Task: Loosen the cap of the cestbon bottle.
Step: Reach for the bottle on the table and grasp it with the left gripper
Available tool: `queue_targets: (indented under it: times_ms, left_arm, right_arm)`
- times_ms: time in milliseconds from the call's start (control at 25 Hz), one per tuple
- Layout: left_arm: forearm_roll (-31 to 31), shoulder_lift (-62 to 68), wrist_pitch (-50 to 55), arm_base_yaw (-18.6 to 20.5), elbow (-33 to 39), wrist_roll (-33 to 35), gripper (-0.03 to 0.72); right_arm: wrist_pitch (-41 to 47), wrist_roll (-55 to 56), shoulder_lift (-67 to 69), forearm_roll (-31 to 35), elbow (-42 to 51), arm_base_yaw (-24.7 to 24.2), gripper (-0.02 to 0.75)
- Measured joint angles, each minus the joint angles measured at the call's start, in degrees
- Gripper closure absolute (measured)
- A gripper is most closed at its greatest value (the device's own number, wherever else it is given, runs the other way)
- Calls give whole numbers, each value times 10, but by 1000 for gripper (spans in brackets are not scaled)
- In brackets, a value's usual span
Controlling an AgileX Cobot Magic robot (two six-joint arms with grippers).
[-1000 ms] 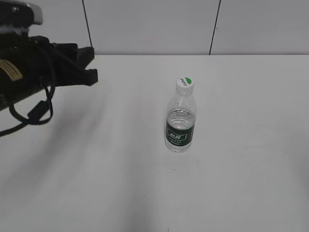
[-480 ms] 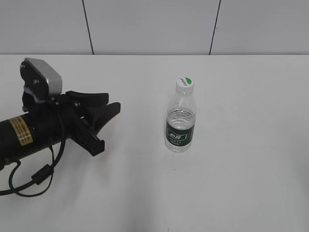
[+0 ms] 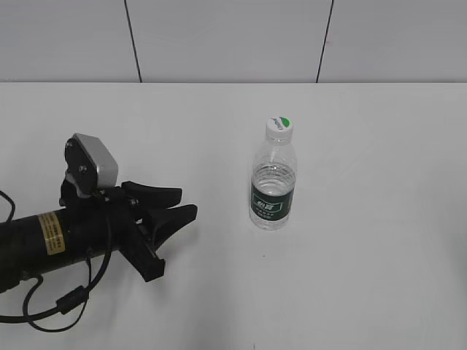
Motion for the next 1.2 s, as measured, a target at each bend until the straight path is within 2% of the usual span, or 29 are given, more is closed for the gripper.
queue_targets:
  times_ms: [120,200,320,400,520,880,1200]
  left_arm:
    - [-1,0,-2,-4,0,0,402]
    - [1,1,-2,-5,-5,-3,313]
    - [7,1,-2,-6,-28,-29,125]
    - [19,1,8,-6,-50,-49,71]
    - [49,1,37,-7,-87,-82,58]
    - [140,23,80,-7,-166,-165,83]
    - [240,63,95,-8,-232,-182,94]
  right_arm:
    - [-1,14,0,-10,-2,0,193]
    - [-1,27,0,-19,-2,0,193]
    - [-1,37,0,-23,-2,0,193]
    - [-2,40,0,-24,-2,0,193]
    - [-2,41,0,-25,-2,0,193]
    - [-5,44,0,-28,-2,0,193]
    - [-8,47,0,-29,-2,0,193]
